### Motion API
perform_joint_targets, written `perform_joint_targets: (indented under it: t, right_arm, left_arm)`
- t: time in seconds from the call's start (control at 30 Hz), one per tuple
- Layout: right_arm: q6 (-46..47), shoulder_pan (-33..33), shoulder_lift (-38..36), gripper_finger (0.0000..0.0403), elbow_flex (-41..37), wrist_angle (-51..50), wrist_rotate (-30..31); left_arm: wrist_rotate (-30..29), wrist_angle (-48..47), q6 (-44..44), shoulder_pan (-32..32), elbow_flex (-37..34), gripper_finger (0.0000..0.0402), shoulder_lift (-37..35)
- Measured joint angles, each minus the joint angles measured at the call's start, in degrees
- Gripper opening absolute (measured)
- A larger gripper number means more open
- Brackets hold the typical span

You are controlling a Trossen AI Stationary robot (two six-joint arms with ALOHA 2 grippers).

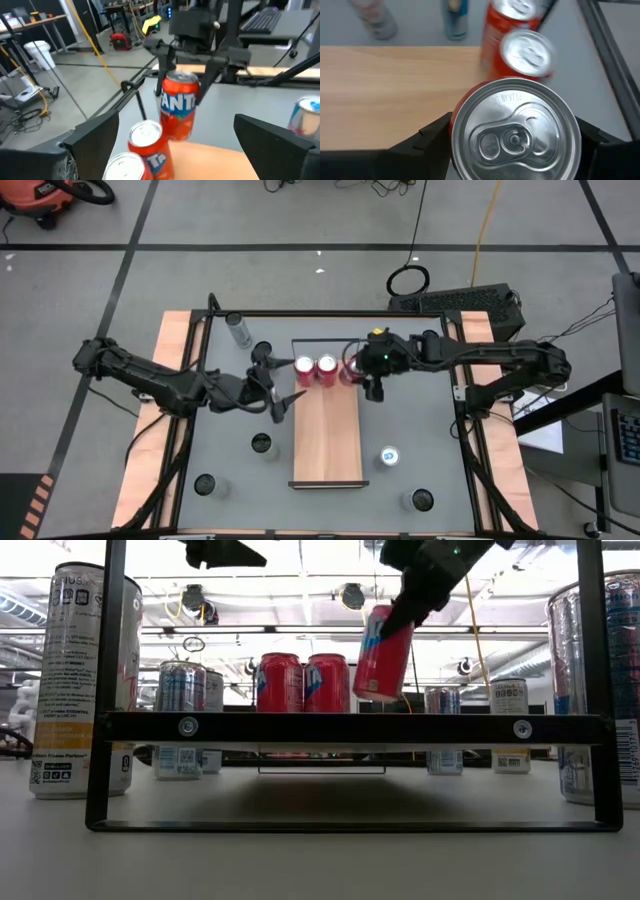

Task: Place canned beverage on shelf
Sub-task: Put the red soda can on the shelf aligned with the other red soda cans on the shelf

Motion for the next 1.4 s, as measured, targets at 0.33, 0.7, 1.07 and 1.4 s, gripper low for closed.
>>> perform_joint_targets:
  t: [0.33,0.7,1.07,1.4]
  right_arm:
    - [-0.3,-2.7,2.8,0.0252,0.0,-1.8,0.1]
    - [0.1,-2.8,6.8,0.0252,0.0,0.2,0.3]
    - [0.1,-2.8,8.0,0.0267,0.0,2.7,0.7]
    - [0.0,-2.8,9.9,0.0269,0.0,3.5,0.6]
  left_arm:
    - [0.2,-1.4,-1.1,2.0,0.0,0.0396,0.0]
    - [1.8,-1.6,-2.9,1.9,0.0,0.0396,0.0]
    - [4.6,-2.8,-3.1,1.9,0.0,0.0396,0.1]
    - [5.1,-2.9,-3.1,1.9,0.0,0.0396,0.1]
